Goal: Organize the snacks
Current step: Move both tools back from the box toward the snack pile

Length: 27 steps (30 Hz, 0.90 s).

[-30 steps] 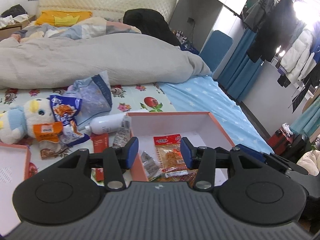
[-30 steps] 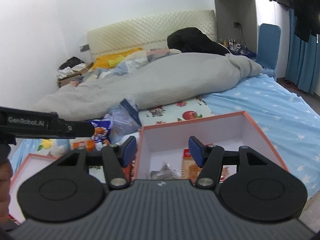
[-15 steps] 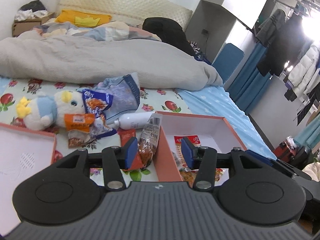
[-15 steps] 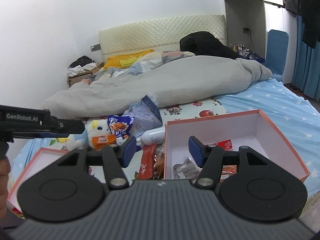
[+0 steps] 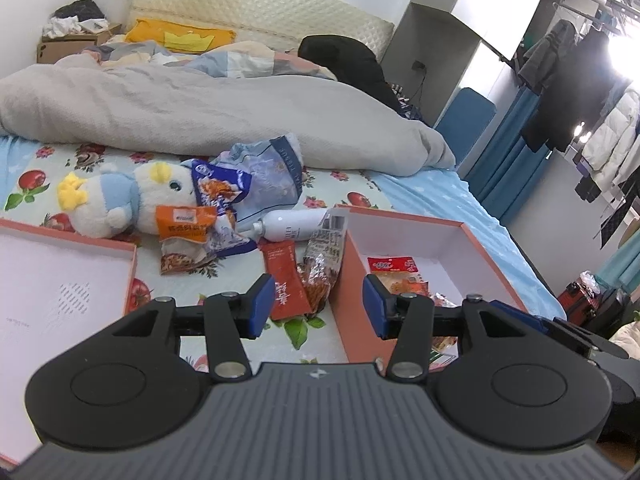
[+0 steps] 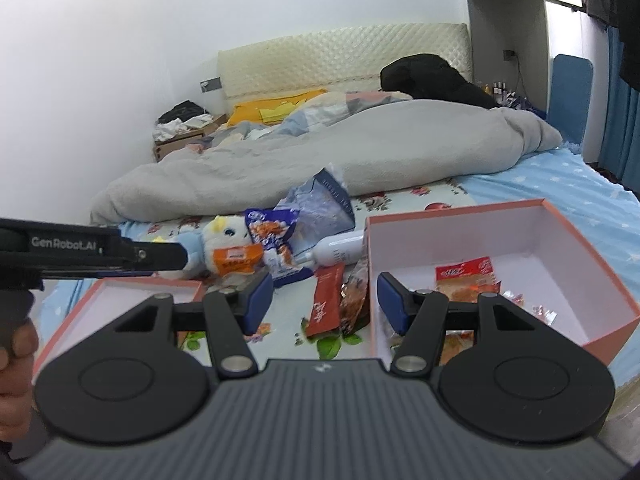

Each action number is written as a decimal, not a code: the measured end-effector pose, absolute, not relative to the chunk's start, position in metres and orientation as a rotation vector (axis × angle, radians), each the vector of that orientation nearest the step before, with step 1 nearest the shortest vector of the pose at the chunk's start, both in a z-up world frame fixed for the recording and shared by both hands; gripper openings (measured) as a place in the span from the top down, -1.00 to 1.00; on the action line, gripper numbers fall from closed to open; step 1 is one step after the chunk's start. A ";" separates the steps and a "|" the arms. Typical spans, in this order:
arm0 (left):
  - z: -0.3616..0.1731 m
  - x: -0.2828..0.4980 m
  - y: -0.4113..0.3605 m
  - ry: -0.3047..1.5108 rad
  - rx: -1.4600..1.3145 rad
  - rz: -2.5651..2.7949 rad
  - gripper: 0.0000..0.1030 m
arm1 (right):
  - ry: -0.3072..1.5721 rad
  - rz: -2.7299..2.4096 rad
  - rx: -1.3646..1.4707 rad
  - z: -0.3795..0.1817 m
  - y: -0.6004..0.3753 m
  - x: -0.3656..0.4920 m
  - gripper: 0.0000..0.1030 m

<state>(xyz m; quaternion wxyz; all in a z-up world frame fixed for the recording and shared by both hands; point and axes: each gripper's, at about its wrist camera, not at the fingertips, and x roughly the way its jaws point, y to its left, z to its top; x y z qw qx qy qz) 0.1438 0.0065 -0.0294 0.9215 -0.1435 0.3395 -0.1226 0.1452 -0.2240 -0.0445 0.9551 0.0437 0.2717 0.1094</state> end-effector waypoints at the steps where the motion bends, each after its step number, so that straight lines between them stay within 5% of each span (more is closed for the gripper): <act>1: -0.032 0.143 0.008 0.701 -0.298 -0.249 -0.06 | 0.555 0.226 0.087 -0.046 -0.221 0.143 -0.16; 17: -0.057 0.113 0.050 0.706 -0.295 -0.194 -0.06 | 0.571 0.208 0.066 -0.073 -0.195 0.126 -0.16; 27: -0.089 0.134 0.071 0.774 -0.302 -0.138 -0.31 | 0.632 0.235 0.051 -0.101 -0.174 0.142 -0.16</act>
